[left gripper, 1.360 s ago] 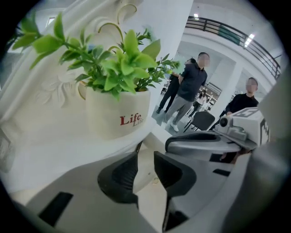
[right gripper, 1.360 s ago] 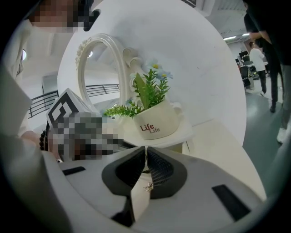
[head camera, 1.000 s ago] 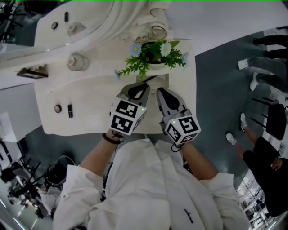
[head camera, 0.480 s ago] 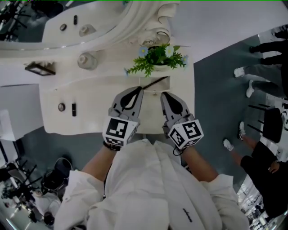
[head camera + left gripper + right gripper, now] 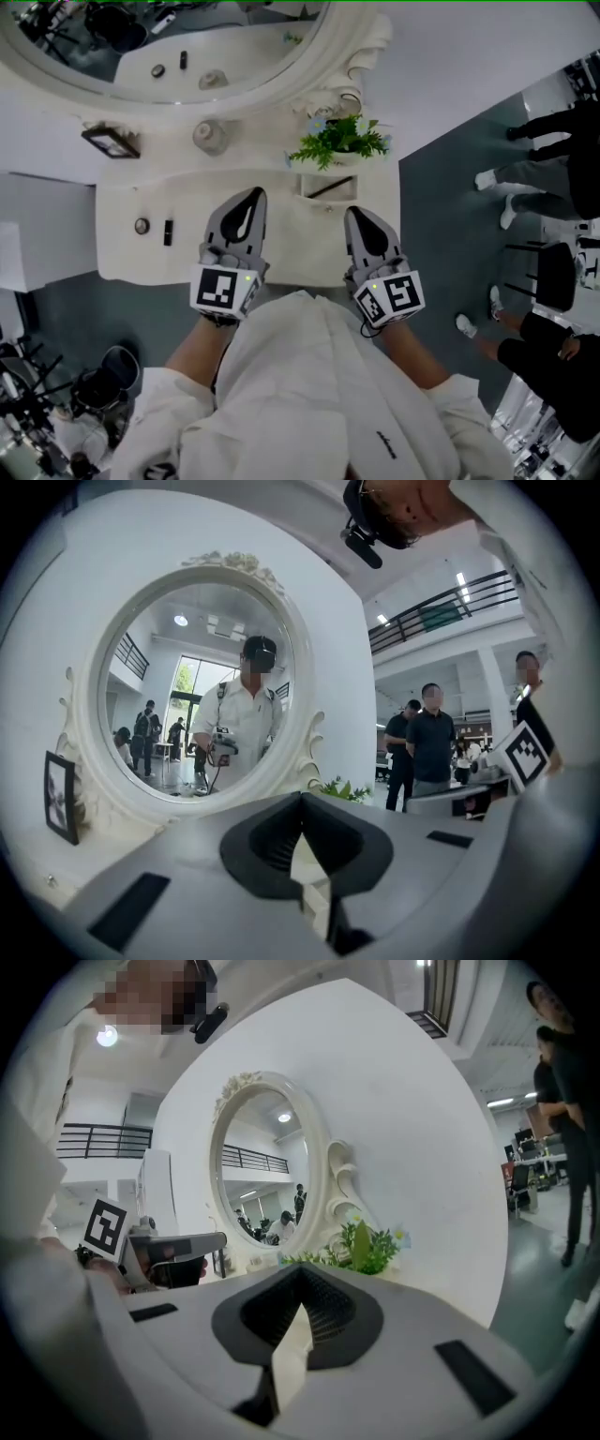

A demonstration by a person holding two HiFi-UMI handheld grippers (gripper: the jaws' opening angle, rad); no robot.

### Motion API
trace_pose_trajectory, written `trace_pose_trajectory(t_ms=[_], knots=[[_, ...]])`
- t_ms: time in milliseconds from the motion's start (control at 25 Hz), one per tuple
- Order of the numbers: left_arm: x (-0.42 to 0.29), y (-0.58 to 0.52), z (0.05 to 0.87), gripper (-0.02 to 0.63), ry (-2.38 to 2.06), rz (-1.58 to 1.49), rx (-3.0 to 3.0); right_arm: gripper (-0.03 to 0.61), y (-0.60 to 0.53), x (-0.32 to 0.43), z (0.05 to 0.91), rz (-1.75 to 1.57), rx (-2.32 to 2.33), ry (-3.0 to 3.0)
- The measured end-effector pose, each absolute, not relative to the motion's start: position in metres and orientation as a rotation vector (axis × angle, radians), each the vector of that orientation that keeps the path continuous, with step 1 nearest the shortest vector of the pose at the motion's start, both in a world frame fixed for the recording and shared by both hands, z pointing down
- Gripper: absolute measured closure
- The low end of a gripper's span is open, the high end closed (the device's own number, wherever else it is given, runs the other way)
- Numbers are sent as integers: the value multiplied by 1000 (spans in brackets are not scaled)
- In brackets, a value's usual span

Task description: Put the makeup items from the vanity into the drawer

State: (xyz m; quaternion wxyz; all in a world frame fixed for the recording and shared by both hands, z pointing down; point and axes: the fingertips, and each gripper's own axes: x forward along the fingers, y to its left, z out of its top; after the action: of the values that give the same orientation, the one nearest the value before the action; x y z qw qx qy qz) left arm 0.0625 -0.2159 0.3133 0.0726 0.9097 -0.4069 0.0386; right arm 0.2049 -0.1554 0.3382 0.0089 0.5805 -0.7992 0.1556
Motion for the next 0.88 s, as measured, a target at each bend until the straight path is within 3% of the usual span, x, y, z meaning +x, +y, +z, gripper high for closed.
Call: trace_pose_trajectory(t_ms=[520,880], knots=[[-33,-207,252,586,-1459,-66,2744,560,-127,200,266,197,1922,-2471],[-44,-207,243,584,-1483,-110,2752,560,-117,216,246,126,2013,-2432]])
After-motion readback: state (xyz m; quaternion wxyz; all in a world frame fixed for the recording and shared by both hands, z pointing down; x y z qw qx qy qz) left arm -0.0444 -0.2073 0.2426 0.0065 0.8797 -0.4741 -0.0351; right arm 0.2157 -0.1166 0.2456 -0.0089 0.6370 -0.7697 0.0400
